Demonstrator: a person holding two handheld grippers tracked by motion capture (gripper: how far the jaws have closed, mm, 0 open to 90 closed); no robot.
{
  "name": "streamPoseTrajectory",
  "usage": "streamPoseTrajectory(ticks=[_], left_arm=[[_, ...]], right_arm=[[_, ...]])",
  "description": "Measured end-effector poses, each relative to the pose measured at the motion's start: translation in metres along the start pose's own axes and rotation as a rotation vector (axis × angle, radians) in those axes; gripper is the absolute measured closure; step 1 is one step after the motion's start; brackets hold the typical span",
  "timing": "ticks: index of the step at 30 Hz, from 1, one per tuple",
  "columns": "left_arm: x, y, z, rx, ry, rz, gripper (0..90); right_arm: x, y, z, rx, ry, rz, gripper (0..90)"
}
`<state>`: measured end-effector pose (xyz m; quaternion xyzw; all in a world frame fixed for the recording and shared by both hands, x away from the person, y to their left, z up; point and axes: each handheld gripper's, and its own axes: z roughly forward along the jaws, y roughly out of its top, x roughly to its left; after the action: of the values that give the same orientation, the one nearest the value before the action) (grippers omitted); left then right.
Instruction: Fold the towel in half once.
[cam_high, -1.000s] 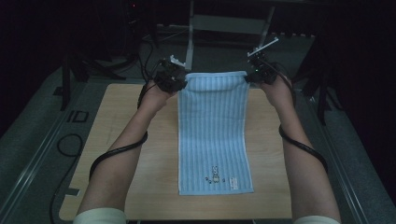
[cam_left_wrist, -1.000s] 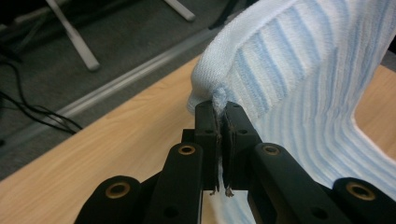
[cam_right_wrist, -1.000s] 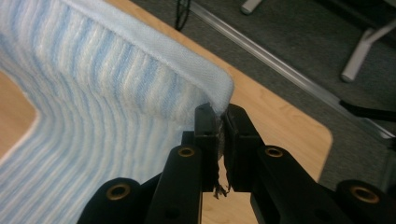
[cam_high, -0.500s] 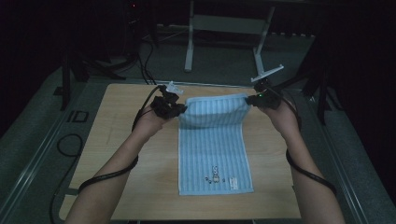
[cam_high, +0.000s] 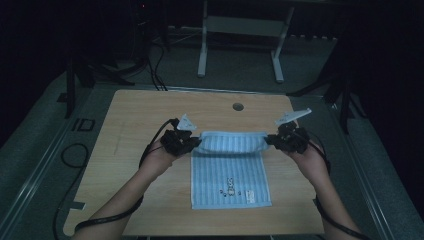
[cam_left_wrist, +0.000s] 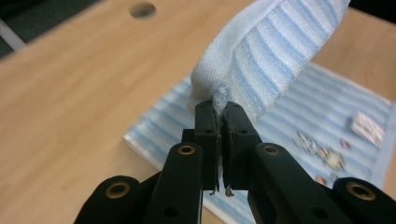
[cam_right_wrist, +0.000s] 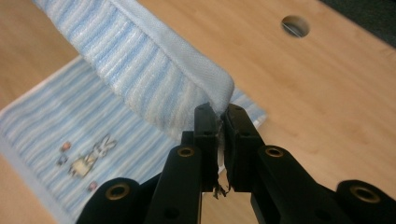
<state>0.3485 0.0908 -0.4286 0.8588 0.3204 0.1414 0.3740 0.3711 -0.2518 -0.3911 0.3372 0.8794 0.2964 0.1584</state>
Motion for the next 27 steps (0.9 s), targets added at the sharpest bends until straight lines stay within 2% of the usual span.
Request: streamPoseTrajectory(ticks=[2, 3, 8, 9, 12, 14, 15, 16, 17, 18, 19, 22, 23, 24, 25, 27], left_arm=[[-0.008, -0.009, -0.001, 0.000, -0.020, 0.009, 85.4], [-0.017, -0.019, -0.002, -0.011, -0.028, 0.010, 85.4], [-0.028, -0.035, -0.007, -0.032, -0.032, 0.015, 85.3], [-0.033, -0.044, -0.008, -0.046, -0.036, 0.008, 85.3], [-0.037, -0.052, -0.007, -0.041, -0.048, 0.006, 85.3], [-0.042, -0.060, -0.004, -0.009, -0.062, -0.005, 85.3], [-0.047, -0.070, 0.002, 0.022, -0.072, -0.015, 85.1], [-0.047, -0.070, 0.002, 0.022, -0.072, -0.015, 84.7], [-0.049, -0.075, 0.006, 0.037, -0.079, -0.024, 84.7], [-0.050, -0.080, 0.010, 0.052, -0.089, -0.031, 84.7], [-0.052, -0.085, 0.014, 0.065, -0.082, -0.030, 84.7], [-0.051, -0.094, 0.024, 0.098, -0.094, -0.063, 84.7], [-0.051, -0.097, 0.028, 0.119, -0.094, -0.065, 84.7], [-0.051, -0.097, 0.028, 0.119, -0.094, -0.065, 84.7], [-0.050, -0.104, 0.037, 0.148, -0.105, -0.079, 84.7], [-0.049, -0.105, 0.039, 0.143, -0.110, -0.077, 84.7]], right_arm=[[0.007, -0.011, 0.001, -0.002, 0.013, -0.001, 84.3], [0.014, -0.021, 0.002, -0.004, 0.024, -0.001, 84.3], [0.027, -0.038, 0.005, 0.009, 0.041, -0.014, 84.3], [0.033, -0.048, 0.006, 0.005, 0.043, -0.017, 84.3], [0.037, -0.055, 0.007, 0.012, 0.051, -0.013, 84.3], [0.040, -0.065, 0.010, 0.010, 0.075, 0.008, 84.3], [0.046, -0.076, 0.016, 0.030, 0.090, 0.015, 84.3], [0.046, -0.076, 0.016, 0.030, 0.090, 0.015, 84.3], [0.050, -0.087, 0.024, 0.052, 0.102, 0.028, 84.2], [0.050, -0.087, 0.024, 0.052, 0.102, 0.028, 84.2], [0.051, -0.100, 0.034, 0.077, 0.128, 0.054, 84.1], [0.049, -0.107, 0.041, 0.087, 0.147, 0.082, 84.2], [0.048, -0.110, 0.044, 0.100, 0.150, 0.087, 84.1], [0.047, -0.112, 0.048, 0.110, 0.151, 0.096, 84.1], [0.046, -0.114, 0.055, 0.133, 0.160, 0.102, 84.1], [0.046, -0.113, 0.059, 0.141, 0.157, 0.101, 84.2]])
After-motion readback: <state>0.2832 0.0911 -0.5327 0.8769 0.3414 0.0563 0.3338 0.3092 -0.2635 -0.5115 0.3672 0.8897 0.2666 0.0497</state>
